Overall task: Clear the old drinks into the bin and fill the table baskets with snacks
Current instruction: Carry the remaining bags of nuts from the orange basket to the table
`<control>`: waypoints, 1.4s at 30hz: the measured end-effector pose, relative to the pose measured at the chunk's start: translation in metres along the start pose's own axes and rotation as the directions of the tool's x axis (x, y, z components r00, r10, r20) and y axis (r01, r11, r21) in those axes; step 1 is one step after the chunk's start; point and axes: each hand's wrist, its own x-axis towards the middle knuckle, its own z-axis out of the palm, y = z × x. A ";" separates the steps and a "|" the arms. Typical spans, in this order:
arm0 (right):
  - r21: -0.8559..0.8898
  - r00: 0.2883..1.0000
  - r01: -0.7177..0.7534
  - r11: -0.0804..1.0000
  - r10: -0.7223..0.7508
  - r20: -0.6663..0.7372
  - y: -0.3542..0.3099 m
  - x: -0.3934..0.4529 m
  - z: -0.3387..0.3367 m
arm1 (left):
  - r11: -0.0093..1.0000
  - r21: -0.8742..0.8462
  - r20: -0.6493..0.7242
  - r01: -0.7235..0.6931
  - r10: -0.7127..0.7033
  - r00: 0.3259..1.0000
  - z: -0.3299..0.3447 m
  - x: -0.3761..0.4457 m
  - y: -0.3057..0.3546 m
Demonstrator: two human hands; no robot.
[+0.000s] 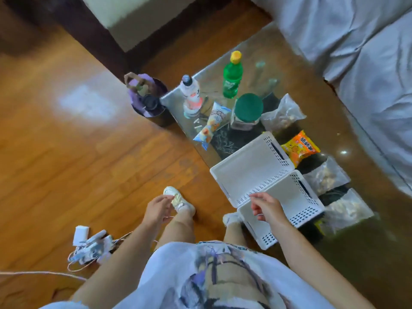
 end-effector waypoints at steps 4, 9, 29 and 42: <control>-0.077 0.999 -0.023 0.997 0.021 -0.030 -0.020 -0.011 0.054 | 0.997 -0.073 -0.020 0.036 -0.038 0.999 -0.062 0.023 -0.001; -0.103 0.994 -0.034 0.994 0.022 -0.109 -0.045 -0.031 0.117 | 0.997 -0.072 -0.004 0.037 -0.037 0.999 -0.130 0.045 0.022; -0.543 0.997 0.082 0.836 -0.068 0.046 -0.261 0.007 0.411 | 0.815 -0.579 -0.164 0.006 -0.124 0.979 -0.364 0.101 0.092; -0.844 0.897 0.423 0.329 -0.021 0.442 -0.399 -0.013 0.722 | 0.330 -0.944 -0.186 0.018 -0.577 0.795 -0.479 0.119 0.046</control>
